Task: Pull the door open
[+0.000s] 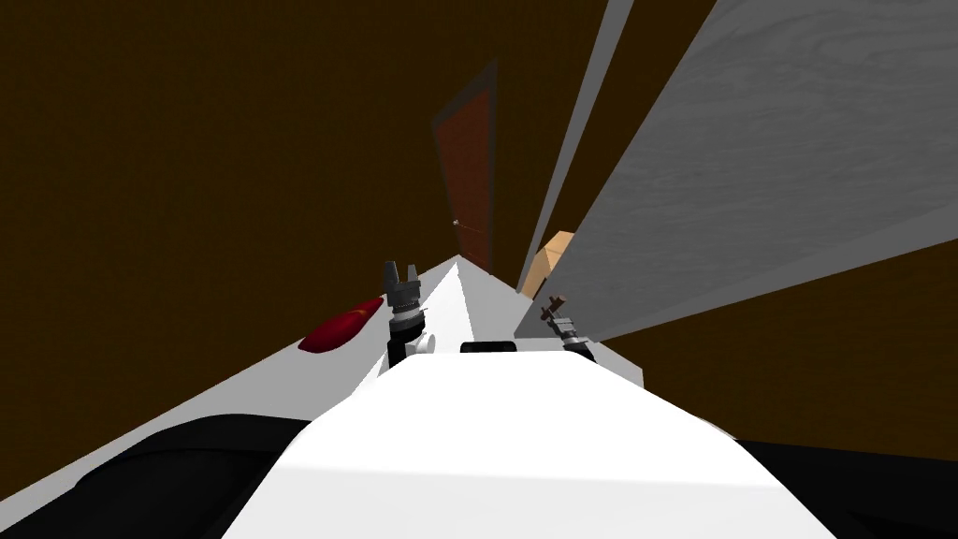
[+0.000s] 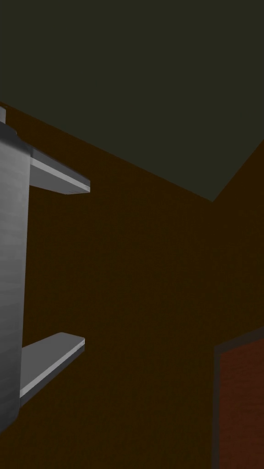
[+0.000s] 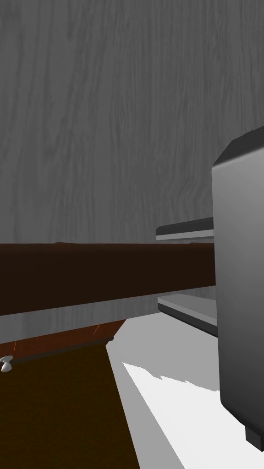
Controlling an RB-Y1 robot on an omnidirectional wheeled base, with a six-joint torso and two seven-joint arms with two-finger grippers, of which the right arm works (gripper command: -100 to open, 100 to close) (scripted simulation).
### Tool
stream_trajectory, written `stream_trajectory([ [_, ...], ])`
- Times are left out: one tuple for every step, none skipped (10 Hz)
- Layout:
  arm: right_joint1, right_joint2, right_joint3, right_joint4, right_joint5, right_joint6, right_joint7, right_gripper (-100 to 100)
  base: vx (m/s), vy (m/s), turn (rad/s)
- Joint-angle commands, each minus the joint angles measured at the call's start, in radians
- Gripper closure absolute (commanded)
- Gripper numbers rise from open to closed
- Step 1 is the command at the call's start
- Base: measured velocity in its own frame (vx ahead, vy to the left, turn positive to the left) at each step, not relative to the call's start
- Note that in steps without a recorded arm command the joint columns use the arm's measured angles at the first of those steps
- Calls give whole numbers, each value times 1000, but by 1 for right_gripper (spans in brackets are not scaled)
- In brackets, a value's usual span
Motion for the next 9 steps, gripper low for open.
stream_trajectory([
  [13, -9, 10, -2, 11, -13, -14, 100, -194, -54, 112],
  [15, -15, 16, 4, 18, -25, -24, 100, -204, -58, 142],
  [17, -21, 21, 10, 25, -37, -33, 100, -225, -89, 120],
  [19, -26, 25, 15, 31, -47, -42, 100, -204, -59, 110],
  [21, -30, 29, 19, 35, -56, -49, 100, -191, -61, 87],
  [23, -34, 33, 23, 41, -65, -56, 100, -193, -61, 97],
  [18, -31, 29, 22, 37, -58, -51, 100, -86, -24, 20],
  [20, -36, 38, 34, 40, -74, -59, 100, -149, -54, 143],
  [20, -37, 40, 37, 41, -78, -62, 100, -190, -67, 155],
])
